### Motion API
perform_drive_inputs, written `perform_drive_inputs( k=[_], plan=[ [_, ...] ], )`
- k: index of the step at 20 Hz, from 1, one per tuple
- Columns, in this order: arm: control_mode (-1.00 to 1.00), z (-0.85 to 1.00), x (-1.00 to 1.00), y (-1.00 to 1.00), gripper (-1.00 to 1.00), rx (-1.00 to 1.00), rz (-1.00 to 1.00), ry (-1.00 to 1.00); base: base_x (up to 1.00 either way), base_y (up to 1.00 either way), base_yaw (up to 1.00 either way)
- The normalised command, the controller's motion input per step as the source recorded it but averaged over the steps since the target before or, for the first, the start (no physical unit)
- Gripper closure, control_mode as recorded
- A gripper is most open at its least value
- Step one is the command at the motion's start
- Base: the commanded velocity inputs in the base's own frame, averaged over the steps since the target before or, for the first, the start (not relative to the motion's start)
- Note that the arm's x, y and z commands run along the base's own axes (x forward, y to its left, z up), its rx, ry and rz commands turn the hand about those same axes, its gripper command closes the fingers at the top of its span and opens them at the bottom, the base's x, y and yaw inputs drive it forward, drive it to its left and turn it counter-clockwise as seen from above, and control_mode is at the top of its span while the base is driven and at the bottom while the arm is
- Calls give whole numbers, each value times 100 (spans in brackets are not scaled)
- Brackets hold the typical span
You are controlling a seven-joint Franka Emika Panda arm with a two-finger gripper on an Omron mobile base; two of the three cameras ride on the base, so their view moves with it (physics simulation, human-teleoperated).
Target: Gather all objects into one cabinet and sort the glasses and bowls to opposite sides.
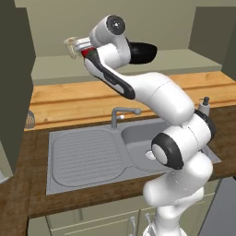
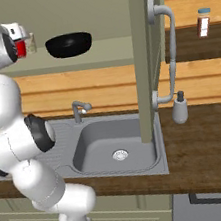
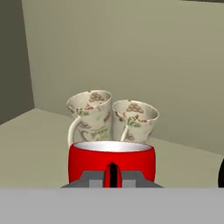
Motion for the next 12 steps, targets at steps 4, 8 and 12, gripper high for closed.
perform_drive_inputs(
  k=[4, 8, 12],
  plan=[
    [-100, 0, 27, 7, 100, 0, -4, -25, 0, 0, 0],
    [-100, -6, 7, 3, 100, 1, -5, -21, 0, 0, 0],
    [-100, -31, 0, 0, 100, 12, -4, -12, 0, 0, 0]
  ],
)
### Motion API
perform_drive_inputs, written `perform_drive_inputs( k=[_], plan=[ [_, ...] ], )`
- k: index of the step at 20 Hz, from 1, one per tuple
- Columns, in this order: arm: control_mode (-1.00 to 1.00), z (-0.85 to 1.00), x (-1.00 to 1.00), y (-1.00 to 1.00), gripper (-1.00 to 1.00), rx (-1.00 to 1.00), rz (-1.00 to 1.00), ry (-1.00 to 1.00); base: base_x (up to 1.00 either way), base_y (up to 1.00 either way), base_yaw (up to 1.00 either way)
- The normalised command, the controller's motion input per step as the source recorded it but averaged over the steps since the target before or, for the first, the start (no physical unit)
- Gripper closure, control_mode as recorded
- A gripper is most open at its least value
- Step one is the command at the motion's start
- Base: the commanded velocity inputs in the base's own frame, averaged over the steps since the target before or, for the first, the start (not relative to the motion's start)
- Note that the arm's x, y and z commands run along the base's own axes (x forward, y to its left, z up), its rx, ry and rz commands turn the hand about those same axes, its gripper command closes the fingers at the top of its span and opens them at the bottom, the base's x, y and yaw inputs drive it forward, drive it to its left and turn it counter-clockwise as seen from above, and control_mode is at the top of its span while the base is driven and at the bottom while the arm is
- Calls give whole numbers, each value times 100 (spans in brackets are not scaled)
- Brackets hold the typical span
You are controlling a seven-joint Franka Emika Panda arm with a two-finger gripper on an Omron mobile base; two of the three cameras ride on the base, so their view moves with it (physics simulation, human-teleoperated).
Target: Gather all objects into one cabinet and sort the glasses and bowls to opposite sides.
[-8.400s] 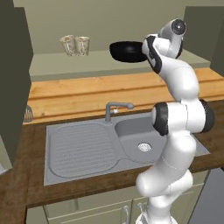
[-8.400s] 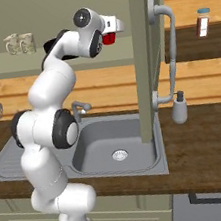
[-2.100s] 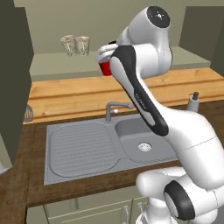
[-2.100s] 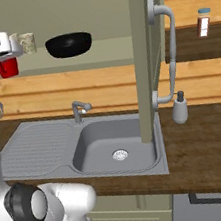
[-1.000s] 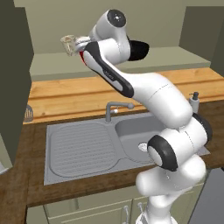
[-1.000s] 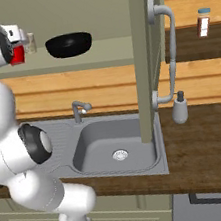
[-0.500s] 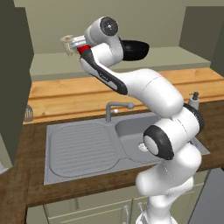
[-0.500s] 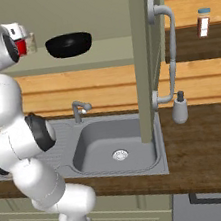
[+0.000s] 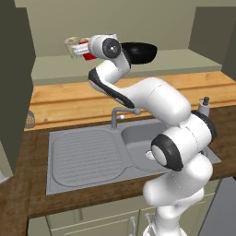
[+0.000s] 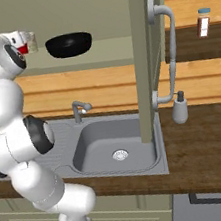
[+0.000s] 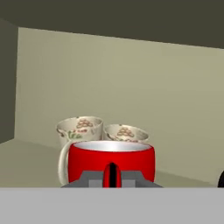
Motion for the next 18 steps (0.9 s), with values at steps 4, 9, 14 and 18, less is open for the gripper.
perform_drive_inputs(
  k=[4, 9, 14, 18],
  plan=[
    [-100, -44, -10, 0, 100, 17, -2, -1, 0, 0, 0],
    [-100, -57, -4, 0, 100, 15, 0, -3, 0, 0, 0],
    [-100, -75, 0, 0, 100, 2, 0, -3, 0, 0, 0],
    [-100, -69, 0, 17, -100, 1, 0, -1, 0, 0, 0]
  ],
)
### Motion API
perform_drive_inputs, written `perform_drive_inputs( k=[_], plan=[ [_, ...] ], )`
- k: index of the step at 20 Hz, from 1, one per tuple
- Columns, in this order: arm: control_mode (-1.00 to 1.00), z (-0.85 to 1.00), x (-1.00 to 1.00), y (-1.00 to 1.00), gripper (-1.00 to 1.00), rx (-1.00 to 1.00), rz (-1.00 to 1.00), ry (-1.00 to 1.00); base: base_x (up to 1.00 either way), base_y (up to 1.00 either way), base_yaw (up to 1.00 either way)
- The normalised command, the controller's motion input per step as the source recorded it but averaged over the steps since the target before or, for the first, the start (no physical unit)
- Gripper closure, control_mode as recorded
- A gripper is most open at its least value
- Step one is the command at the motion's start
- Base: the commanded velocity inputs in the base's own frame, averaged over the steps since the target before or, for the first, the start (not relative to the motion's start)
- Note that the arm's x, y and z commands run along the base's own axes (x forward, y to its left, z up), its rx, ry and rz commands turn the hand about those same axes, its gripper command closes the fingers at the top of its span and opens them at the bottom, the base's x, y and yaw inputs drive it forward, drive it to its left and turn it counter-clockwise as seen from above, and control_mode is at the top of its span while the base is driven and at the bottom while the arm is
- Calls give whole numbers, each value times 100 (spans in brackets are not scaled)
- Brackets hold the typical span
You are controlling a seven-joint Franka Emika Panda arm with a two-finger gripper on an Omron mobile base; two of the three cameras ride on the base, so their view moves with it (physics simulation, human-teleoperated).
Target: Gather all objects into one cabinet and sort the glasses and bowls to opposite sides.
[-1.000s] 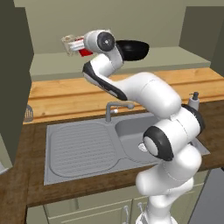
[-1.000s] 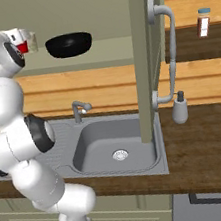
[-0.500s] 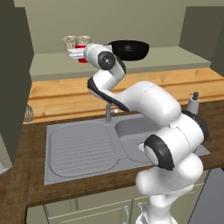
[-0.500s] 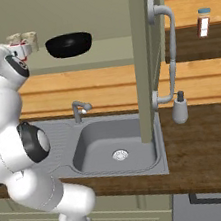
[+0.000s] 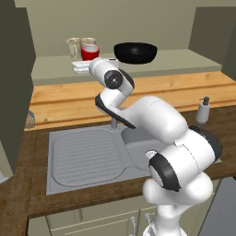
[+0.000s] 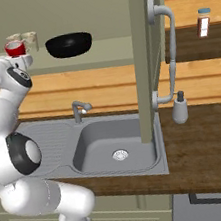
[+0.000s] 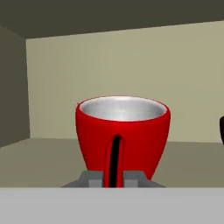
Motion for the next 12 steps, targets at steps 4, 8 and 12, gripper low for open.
perform_drive_inputs(
  k=[4, 8, 12],
  plan=[
    [-100, -62, 0, 30, -100, 0, 0, 0, 0, 0, 0],
    [-100, -47, 5, 13, -100, 1, 0, 0, 0, 0, 0],
    [-100, -41, 16, 15, -100, 2, 0, 1, 0, 0, 0]
  ],
)
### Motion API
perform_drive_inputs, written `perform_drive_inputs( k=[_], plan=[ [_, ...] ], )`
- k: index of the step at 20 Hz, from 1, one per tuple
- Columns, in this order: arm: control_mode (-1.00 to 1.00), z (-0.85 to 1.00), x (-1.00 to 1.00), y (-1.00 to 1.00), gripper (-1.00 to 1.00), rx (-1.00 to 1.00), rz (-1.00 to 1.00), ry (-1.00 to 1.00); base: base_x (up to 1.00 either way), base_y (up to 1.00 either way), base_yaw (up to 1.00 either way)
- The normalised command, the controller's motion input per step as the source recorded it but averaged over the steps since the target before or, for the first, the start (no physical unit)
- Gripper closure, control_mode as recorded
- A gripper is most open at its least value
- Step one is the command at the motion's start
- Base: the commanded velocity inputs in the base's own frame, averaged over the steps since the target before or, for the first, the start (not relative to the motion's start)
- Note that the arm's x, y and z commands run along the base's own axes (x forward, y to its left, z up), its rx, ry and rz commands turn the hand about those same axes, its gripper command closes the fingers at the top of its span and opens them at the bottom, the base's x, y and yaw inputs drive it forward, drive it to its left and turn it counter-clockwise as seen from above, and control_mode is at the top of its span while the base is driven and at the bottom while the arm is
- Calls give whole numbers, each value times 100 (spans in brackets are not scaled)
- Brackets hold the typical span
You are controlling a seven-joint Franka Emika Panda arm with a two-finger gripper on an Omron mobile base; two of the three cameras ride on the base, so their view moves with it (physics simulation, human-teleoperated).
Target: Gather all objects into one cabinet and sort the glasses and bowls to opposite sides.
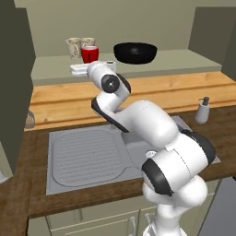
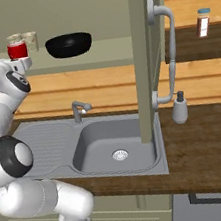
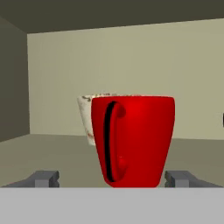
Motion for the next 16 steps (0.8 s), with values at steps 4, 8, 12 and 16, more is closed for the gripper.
perform_drive_inputs(
  k=[4, 8, 12, 16],
  plan=[
    [-100, -23, -10, 19, -100, 0, 0, -1, 0, 0, 0],
    [-100, 0, -99, 3, -100, 5, 2, 3, 0, 0, 0],
    [-100, 0, -100, 0, -100, 7, 8, 4, 0, 0, 0],
    [-100, 0, -100, 0, -100, 9, 9, 5, 0, 0, 0]
  ],
)
